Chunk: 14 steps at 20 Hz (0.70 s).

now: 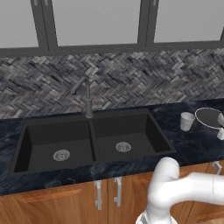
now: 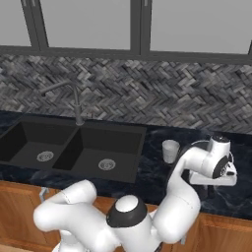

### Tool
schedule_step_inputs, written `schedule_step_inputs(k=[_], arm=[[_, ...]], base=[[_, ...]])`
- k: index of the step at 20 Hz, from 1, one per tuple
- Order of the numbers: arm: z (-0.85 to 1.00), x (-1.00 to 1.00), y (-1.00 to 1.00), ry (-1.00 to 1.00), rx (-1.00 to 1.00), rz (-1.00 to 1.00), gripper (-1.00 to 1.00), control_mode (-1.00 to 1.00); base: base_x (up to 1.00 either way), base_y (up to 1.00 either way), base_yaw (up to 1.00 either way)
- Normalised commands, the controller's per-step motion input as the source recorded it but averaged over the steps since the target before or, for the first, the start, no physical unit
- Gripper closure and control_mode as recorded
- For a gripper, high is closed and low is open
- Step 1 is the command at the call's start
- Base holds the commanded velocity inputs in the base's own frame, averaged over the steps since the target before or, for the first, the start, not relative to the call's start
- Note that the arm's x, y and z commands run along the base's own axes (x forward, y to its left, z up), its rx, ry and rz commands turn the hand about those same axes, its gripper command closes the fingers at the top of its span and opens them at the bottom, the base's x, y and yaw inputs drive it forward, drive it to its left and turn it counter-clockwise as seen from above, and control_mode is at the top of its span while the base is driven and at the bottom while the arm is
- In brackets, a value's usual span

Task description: Place the pan in the left basin and the glass cup in the right basin of the sink.

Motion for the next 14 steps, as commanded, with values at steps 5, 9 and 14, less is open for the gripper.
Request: schedule_step_inputs(k=[5, 9, 14], arm=[[0.40, -0.22, 0.02, 0.00, -0.10, -0.02, 1.00, -1.00], [0.38, -0.28, 0.15, 0.00, -0.09, 0.00, 1.00, -1.00], [0.41, -0.30, 0.16, 0.00, -0.02, 0.00, 1.00, -1.00]], base=[[0.00, 0.00, 0.00], [0.00, 0.00, 0.00], [0.00, 0.00, 0.00]])
